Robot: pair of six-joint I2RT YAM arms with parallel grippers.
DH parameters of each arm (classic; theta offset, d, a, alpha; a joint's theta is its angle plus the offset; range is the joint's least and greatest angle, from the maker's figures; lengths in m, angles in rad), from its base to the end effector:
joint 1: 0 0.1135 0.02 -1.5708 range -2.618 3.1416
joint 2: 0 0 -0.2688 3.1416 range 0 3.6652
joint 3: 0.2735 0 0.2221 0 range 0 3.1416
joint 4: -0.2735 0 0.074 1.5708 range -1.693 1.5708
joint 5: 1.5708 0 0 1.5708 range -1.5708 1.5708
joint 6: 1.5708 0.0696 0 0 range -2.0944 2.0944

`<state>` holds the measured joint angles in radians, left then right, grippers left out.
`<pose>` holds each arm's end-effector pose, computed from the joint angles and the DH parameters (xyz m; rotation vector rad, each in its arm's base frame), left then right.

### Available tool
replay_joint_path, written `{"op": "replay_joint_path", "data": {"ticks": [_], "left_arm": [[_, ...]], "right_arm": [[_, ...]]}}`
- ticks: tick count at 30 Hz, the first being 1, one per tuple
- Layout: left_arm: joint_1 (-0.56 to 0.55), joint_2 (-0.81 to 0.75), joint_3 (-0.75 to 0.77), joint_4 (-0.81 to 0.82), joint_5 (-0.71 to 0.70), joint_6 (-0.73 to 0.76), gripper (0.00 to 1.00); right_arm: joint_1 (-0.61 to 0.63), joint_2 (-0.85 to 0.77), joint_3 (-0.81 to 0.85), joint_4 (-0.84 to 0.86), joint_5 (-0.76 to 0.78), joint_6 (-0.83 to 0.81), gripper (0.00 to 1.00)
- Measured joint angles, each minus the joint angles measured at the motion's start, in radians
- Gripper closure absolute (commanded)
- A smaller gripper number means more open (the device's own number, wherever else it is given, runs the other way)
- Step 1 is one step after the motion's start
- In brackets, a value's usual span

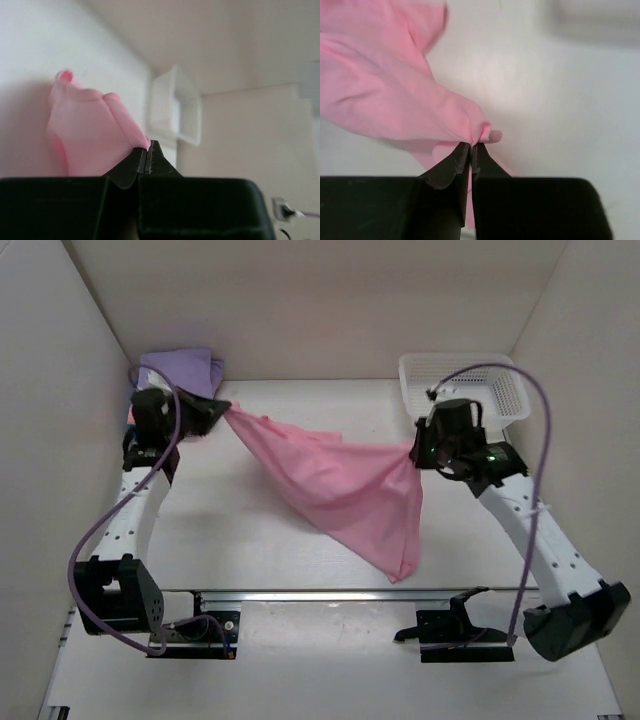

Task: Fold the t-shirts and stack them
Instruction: Flatten out the tshirt

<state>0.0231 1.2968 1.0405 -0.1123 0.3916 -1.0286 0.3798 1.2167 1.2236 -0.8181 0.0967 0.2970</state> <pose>0.2989 -0.0197 0.3263 -0.7833 1.9019 -1.0277 0.2244 0.0823 0.3232 -0.0527 2.3865 0.2073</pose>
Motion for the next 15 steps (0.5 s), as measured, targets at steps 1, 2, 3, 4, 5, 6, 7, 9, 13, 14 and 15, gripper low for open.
{"op": "replay_joint_path", "data": {"ticks": [1, 2, 3, 4, 5, 6, 7, 9, 13, 14, 15], "left_arm": [[0.013, 0.0, 0.059, 0.008, 0.003, 0.001, 1.0], [0.028, -0.009, 0.121, 0.018, 0.006, 0.0, 1.0], [0.036, -0.018, 0.151, 0.025, 0.007, 0.0, 1.0], [0.047, -0.043, 0.183, 0.035, 0.009, 0.0, 1.0], [0.052, -0.068, 0.198, 0.037, 0.011, 0.0, 1.0], [0.056, -0.095, 0.207, 0.038, 0.013, 0.0, 1.0], [0.058, -0.127, 0.217, 0.031, 0.015, 0.005, 1.0], [0.06, -0.18, 0.241, 0.011, 0.018, 0.019, 1.0], [0.055, -0.232, 0.38, -0.105, 0.002, 0.085, 1.0], [0.051, -0.232, 0.437, -0.137, -0.018, 0.11, 1.0], [0.043, -0.232, 0.497, -0.173, -0.037, 0.132, 1.0]], "right_arm": [[0.005, -0.03, 0.076, 0.034, -0.005, -0.027, 1.0], [0.005, -0.051, 0.118, 0.06, -0.008, -0.042, 1.0], [0.005, -0.076, 0.159, 0.08, -0.016, -0.06, 1.0], [0.003, -0.097, 0.19, 0.091, -0.022, -0.073, 1.0], [-0.003, -0.119, 0.214, 0.102, -0.026, -0.086, 1.0], [-0.008, -0.136, 0.227, 0.109, -0.027, -0.095, 1.0], [-0.01, -0.157, 0.23, 0.116, -0.027, -0.104, 1.0], [-0.014, -0.198, 0.22, 0.119, -0.033, -0.121, 1.0], [-0.057, -0.286, 0.192, 0.116, -0.099, -0.144, 1.0], [-0.084, -0.308, 0.192, 0.117, -0.13, -0.146, 1.0], [-0.117, -0.325, 0.195, 0.118, -0.161, -0.149, 1.0]]}}
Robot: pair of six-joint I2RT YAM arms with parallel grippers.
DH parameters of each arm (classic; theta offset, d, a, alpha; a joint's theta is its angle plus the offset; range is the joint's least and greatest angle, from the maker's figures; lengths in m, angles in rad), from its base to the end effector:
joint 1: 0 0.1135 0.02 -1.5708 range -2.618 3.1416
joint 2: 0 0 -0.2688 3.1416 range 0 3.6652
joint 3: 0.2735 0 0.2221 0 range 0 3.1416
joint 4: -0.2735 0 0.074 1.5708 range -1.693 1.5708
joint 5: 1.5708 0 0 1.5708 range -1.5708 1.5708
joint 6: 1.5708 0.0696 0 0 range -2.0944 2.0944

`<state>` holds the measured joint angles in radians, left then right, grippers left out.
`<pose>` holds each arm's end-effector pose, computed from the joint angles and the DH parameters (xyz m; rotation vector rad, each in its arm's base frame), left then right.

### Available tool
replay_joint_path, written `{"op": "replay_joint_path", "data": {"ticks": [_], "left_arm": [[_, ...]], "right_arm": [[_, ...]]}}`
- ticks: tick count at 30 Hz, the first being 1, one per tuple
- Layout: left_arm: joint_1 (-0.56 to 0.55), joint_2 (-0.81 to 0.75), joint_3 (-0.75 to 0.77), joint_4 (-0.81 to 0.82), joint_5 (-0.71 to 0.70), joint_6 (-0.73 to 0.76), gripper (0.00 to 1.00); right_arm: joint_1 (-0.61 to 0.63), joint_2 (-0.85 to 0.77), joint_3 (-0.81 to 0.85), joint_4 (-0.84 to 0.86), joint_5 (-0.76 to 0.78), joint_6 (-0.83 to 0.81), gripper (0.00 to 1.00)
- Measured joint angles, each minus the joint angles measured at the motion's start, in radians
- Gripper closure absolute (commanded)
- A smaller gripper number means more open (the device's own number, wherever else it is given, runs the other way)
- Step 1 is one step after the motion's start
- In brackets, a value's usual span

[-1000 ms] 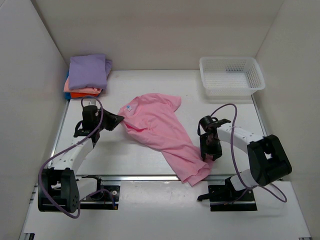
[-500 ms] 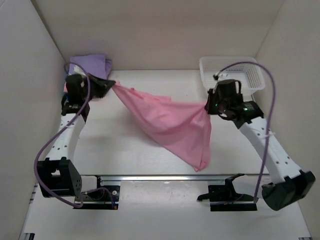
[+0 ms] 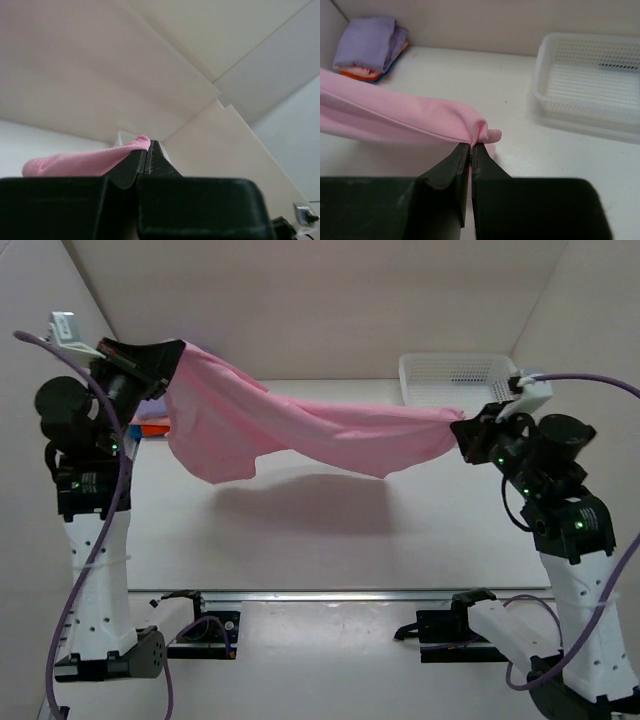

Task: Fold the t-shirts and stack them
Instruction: Flatten out the tshirt

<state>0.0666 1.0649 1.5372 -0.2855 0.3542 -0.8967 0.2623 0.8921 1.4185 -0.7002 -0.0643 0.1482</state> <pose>0.1909 -0.0115 0.5252 -0.3882 1.4083 -0.9287 0.1411 0.0425 0.4572 -0.1475 1.7514 0.3560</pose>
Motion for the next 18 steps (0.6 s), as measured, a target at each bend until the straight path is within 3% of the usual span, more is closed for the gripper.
{"op": "replay_joint_path", "data": {"ticks": [3, 6, 10, 13, 18], "left_arm": [[-0.033, -0.005, 0.166, -0.072, -0.074, 0.066, 1.0], [-0.049, -0.029, 0.225, -0.101, -0.121, 0.116, 1.0], [-0.049, -0.065, 0.14, -0.075, -0.15, 0.149, 1.0], [-0.047, -0.045, -0.043, -0.006, -0.126, 0.151, 1.0], [-0.019, 0.171, -0.28, 0.121, -0.027, 0.114, 1.0]], "right_arm": [[-0.175, -0.014, 0.053, -0.009, -0.147, -0.009, 1.0], [-0.315, -0.004, 0.101, 0.04, -0.291, -0.01, 1.0], [-0.172, 0.069, 0.099, 0.089, -0.313, -0.03, 1.0], [-0.04, 0.222, 0.108, 0.094, -0.286, -0.068, 1.0], [0.004, 0.554, 0.119, 0.118, -0.269, -0.105, 1.0]]}}
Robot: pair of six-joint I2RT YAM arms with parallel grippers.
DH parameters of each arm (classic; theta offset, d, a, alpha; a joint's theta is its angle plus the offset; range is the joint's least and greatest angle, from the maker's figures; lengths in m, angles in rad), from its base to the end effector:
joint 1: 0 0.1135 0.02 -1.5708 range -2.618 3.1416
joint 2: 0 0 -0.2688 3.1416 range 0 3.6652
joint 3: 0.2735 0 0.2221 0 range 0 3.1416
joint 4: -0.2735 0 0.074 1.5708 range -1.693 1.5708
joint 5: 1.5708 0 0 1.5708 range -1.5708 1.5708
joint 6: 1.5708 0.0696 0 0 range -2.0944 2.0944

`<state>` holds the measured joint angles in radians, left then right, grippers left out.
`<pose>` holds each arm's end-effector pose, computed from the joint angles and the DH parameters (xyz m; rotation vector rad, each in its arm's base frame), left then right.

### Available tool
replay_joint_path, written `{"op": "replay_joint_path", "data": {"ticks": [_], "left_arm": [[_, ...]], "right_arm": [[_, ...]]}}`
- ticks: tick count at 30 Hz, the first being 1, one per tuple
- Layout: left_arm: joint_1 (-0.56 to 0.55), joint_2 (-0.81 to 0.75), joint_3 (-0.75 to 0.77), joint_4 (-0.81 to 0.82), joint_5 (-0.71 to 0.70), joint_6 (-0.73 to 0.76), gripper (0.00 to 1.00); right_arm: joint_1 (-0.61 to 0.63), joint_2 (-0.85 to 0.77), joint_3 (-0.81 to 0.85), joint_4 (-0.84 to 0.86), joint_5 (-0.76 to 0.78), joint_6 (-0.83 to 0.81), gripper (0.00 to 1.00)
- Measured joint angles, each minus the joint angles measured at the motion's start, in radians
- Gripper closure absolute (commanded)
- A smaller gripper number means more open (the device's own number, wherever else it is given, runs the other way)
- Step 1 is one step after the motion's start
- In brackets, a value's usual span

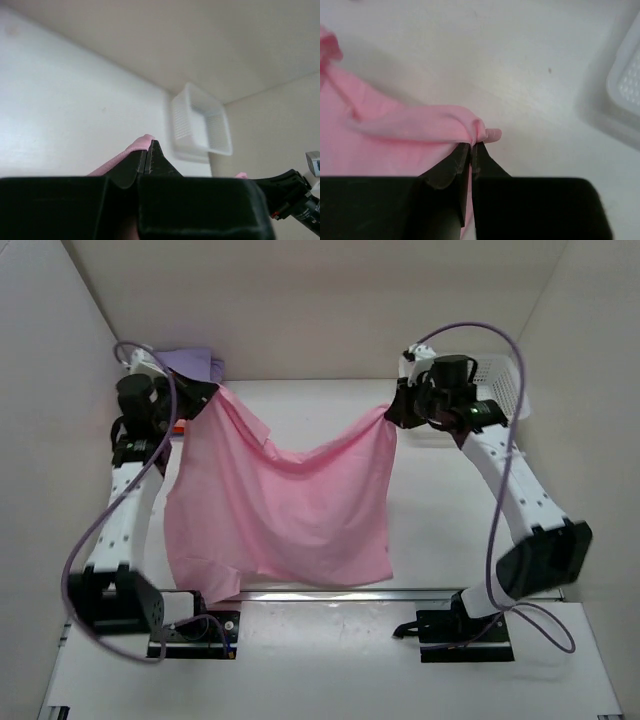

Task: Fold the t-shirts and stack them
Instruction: Flatten out the tshirt

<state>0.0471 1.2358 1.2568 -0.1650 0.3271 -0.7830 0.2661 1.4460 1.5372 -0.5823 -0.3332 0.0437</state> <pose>0.2834 -0.0090 0.4117 -0.4796 1.7118 -0.8188 0.3001 0.1054 0.3935 -0.4359 2.0290 0.5339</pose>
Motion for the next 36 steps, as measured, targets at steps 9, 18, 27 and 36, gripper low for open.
{"op": "replay_joint_path", "data": {"ticks": [9, 18, 27, 36], "left_arm": [[0.072, 0.474, 0.397, 0.002, 0.158, -0.019, 1.0], [0.045, -0.017, 0.326, 0.045, 0.09, 0.126, 1.0], [0.129, -0.042, -0.725, 0.122, 0.196, -0.06, 0.52], [0.084, -0.066, -0.828, -0.001, 0.293, -0.098, 0.39]], "right_arm": [[0.011, 0.475, 0.698, -0.166, 0.177, -0.099, 1.0], [0.006, 0.151, 0.448, -0.051, 0.163, -0.117, 1.0], [0.042, 0.072, -0.489, -0.022, 0.084, 0.002, 0.7], [-0.195, -0.268, -0.71, -0.042, -0.058, 0.09, 0.5]]}}
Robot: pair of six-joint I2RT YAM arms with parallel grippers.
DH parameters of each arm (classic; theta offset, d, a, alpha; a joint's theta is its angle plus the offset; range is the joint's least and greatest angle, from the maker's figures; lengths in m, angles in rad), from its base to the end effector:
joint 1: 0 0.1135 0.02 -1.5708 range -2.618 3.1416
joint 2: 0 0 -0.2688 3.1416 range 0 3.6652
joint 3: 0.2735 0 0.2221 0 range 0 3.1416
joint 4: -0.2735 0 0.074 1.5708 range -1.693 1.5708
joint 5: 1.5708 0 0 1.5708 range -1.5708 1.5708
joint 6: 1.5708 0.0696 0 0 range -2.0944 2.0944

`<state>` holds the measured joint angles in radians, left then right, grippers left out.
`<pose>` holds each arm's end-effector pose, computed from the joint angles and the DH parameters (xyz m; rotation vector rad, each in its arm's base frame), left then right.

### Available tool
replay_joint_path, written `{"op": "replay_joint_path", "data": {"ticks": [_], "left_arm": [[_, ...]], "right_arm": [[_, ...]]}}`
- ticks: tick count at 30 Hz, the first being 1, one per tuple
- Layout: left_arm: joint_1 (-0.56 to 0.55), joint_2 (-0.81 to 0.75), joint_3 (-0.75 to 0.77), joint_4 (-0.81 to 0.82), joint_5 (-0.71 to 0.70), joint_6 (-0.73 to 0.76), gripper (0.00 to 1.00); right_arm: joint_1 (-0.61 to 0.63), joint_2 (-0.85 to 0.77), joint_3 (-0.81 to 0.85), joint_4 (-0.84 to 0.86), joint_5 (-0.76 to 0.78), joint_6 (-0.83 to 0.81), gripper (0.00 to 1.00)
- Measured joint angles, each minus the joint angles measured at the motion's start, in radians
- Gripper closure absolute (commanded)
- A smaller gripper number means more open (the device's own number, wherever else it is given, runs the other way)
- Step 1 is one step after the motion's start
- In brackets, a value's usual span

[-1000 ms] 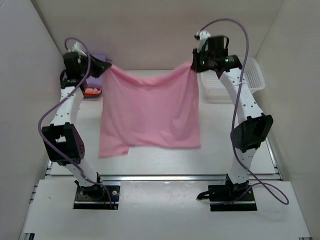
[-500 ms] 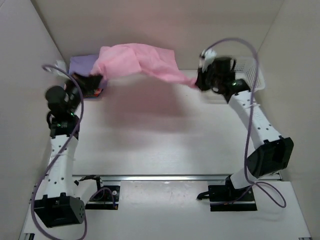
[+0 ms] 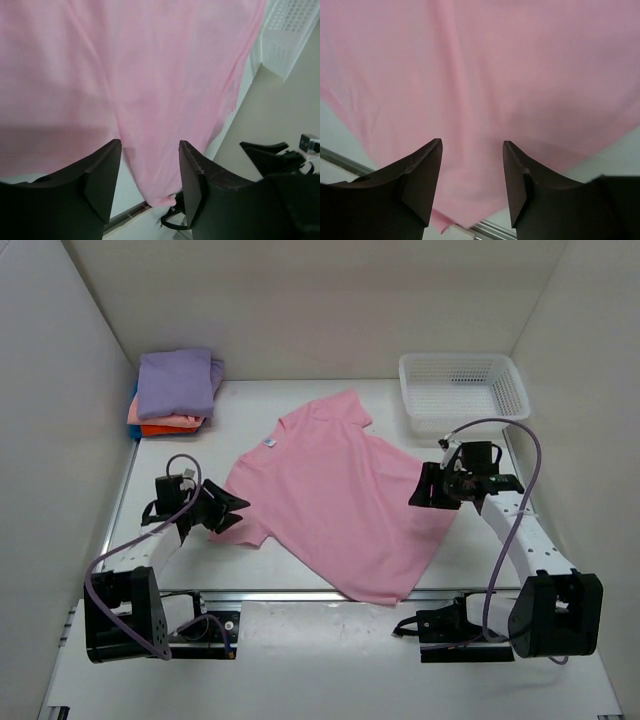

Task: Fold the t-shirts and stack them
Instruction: Flatten out the tshirt

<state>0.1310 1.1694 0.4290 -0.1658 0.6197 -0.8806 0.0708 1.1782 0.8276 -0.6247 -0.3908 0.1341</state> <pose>0.1975 -0.0148 0.1581 -0.9848 2.3570 -1.0772 0.2138 0.0417 0.2302 -0.0735 2.5344 0.5777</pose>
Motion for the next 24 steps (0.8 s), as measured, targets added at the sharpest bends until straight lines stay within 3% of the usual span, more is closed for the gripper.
{"op": "replay_joint_path", "data": {"ticks": [5, 9, 14, 24], "left_arm": [[-0.062, 0.004, 0.127, -0.061, -0.064, 0.063, 0.38], [-0.072, 0.008, 0.165, -0.122, -0.134, 0.126, 0.36], [-0.137, 0.068, 0.187, -0.142, -0.223, 0.155, 0.38], [-0.416, 0.627, 0.776, -0.099, -0.273, 0.23, 0.44]], "right_arm": [[-0.029, 0.041, 0.021, 0.033, 0.01, 0.031, 0.5], [0.027, 0.088, 0.023, 0.028, 0.072, 0.065, 0.6], [0.048, 0.182, 0.027, 0.036, 0.161, 0.13, 0.62], [0.044, 0.296, 0.06, 0.056, 0.277, 0.206, 0.62]]}}
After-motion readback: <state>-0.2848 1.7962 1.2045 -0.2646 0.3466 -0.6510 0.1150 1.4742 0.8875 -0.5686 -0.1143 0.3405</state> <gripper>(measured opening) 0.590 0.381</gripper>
